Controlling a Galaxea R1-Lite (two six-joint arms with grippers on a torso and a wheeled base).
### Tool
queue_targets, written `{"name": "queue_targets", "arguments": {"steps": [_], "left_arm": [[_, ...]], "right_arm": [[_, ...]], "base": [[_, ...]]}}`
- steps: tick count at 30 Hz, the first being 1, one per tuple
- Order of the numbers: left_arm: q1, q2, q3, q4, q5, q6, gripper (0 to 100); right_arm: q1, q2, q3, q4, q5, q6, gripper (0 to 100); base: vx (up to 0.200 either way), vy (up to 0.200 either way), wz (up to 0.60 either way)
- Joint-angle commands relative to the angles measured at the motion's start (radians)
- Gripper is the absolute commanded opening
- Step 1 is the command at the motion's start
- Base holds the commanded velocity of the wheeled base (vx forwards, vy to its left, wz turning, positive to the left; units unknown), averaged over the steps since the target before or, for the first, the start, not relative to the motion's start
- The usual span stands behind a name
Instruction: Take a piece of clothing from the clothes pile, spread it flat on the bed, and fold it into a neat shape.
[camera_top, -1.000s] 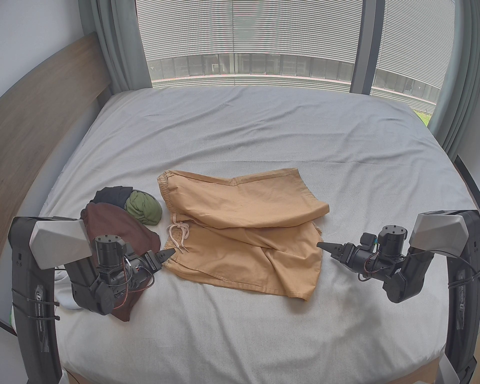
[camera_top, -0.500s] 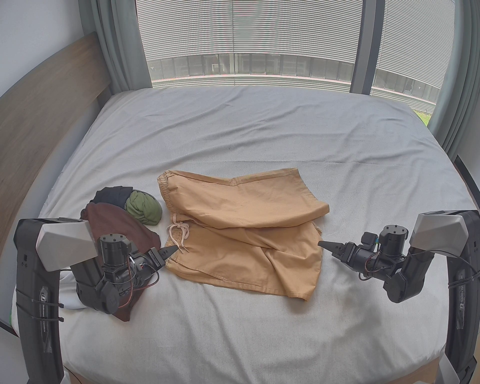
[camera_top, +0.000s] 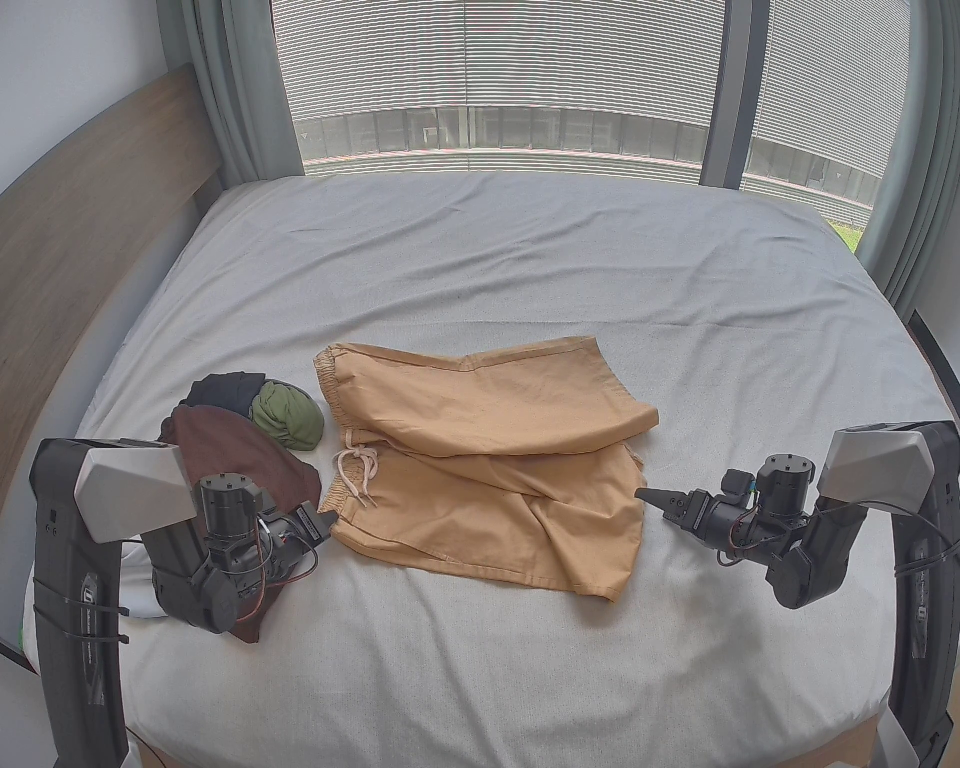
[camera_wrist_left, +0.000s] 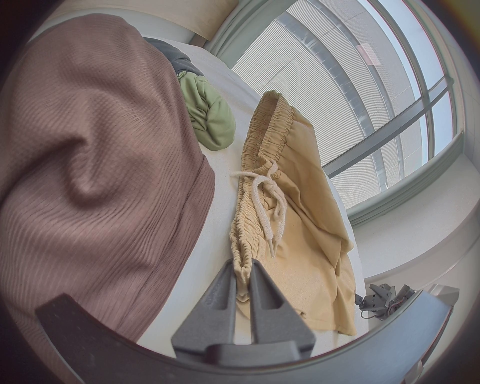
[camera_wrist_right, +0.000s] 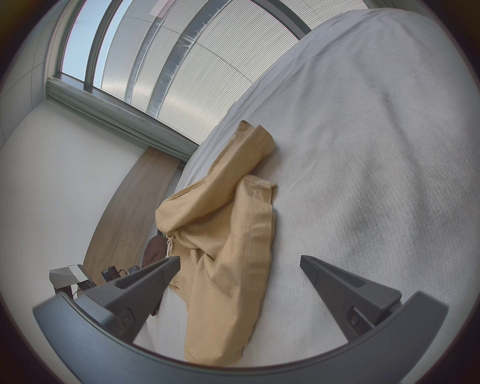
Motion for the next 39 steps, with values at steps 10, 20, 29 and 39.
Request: {"name": "queue_targets", "arguments": {"steps": [10, 20, 29, 39], "left_arm": [[0.011, -0.055, 0.098, -0.016, 0.001, 0.072, 0], [0.007, -0.048, 0.089, -0.021, 0.001, 0.072, 0], [0.007, -0.032, 0.077, -0.033, 0.001, 0.072, 0], [0.007, -0.019, 0.075, -0.053, 0.003, 0.072, 0]], "right_arm": [[0.042, 0.037, 0.031, 0.037, 0.002, -0.032, 100], [0.111, 0.098, -0.017, -0.001, -0.001, -0.028, 100], [0.14, 0.083, 0.031, -0.161, 0.008, 0.109, 100], [0.1, -0.069, 0.123, -0.159, 0.068, 0.127, 100]], "base": [[0.0, 0.0, 0.0], [0.0, 0.0, 0.0], [0.0, 0.0, 0.0], [0.0, 0.0, 0.0]]}}
